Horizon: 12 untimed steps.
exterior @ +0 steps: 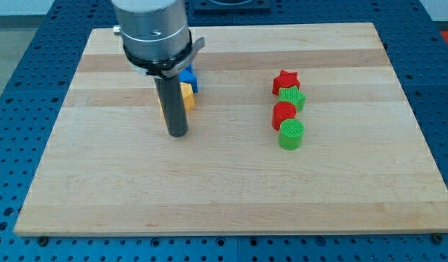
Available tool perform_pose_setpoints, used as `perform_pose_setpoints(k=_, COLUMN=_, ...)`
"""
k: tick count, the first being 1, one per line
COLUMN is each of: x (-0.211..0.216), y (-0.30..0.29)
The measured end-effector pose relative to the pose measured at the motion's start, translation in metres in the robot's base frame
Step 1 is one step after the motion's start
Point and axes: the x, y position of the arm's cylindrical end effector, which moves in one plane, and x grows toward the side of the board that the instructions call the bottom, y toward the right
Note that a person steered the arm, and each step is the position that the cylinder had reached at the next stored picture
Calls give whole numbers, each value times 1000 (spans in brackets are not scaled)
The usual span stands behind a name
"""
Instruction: Nudge the line of blocks to the up
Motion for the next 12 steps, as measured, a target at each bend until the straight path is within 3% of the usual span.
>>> perform_pose_setpoints(k=12, x=-20, y=-21)
